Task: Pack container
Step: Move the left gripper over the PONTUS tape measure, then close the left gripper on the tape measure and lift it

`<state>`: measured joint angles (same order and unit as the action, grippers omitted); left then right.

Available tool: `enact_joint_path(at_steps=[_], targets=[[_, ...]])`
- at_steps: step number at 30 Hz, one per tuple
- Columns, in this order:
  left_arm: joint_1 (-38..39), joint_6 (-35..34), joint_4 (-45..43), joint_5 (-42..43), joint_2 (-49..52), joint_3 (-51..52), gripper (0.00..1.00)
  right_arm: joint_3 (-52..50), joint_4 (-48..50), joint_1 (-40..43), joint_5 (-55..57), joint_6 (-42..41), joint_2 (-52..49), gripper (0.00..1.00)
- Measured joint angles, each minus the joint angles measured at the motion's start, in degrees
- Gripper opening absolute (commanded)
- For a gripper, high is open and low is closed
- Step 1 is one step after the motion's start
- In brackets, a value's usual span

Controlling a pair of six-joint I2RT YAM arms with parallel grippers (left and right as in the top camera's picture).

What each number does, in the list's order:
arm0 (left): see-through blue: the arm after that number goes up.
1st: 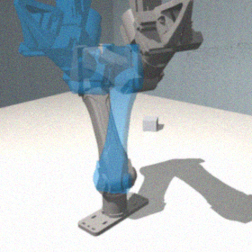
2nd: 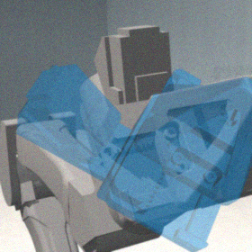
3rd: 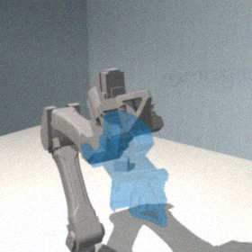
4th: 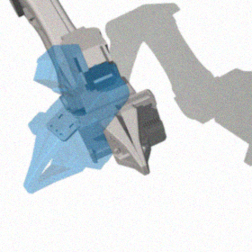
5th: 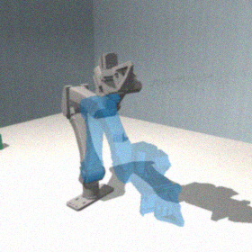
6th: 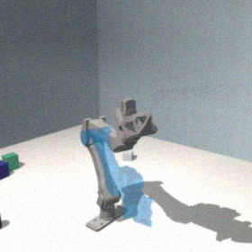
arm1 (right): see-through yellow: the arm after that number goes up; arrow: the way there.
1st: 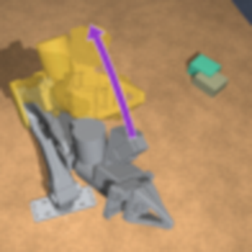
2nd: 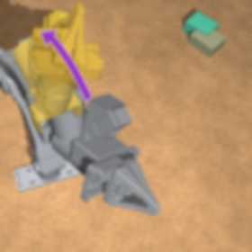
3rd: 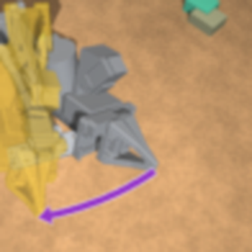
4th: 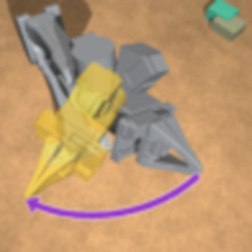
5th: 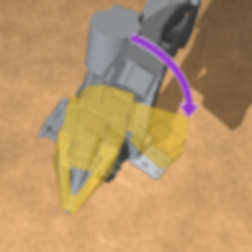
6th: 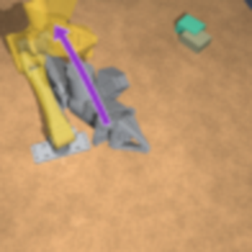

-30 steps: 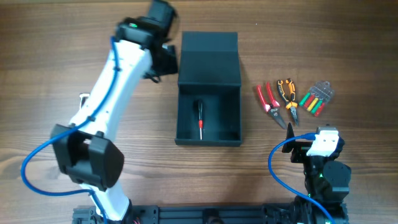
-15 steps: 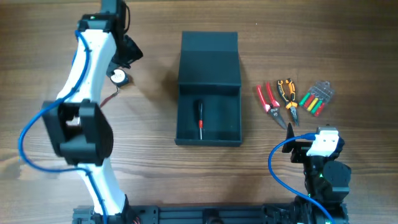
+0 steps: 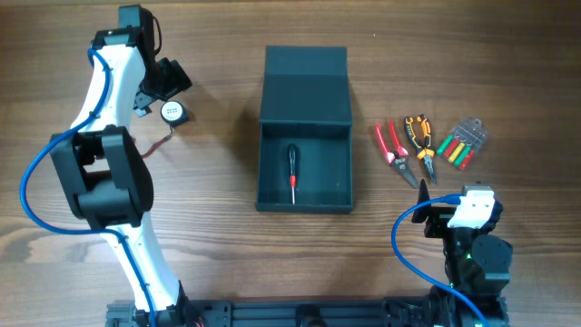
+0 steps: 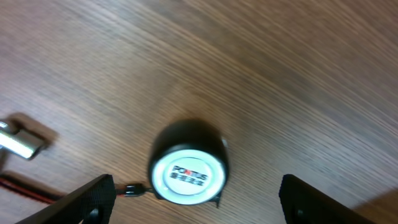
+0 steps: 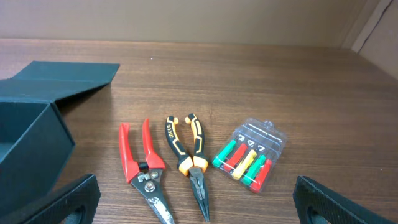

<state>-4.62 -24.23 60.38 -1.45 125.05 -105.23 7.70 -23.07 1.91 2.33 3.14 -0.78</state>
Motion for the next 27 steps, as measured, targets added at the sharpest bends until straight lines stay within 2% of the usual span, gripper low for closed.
enact_joint_path(at_steps=[6, 13, 27], targets=[[0.0, 4.44, -0.13, 3.78, 0.0, 0.0, 0.89, 0.0, 0.0, 0.0, 0.0, 0.0, 0.0, 1.0], [0.0, 4.7, 2.38, 4.39, 5.11, 0.0, 0.89, 0.0, 0.0, 0.0, 0.0, 0.0, 0.0, 1.0], [0.0, 4.68, 1.95, 4.37, 5.57, 0.0, 0.89, 0.0, 0.0, 0.0, 0.0, 0.0, 0.0, 1.0]])
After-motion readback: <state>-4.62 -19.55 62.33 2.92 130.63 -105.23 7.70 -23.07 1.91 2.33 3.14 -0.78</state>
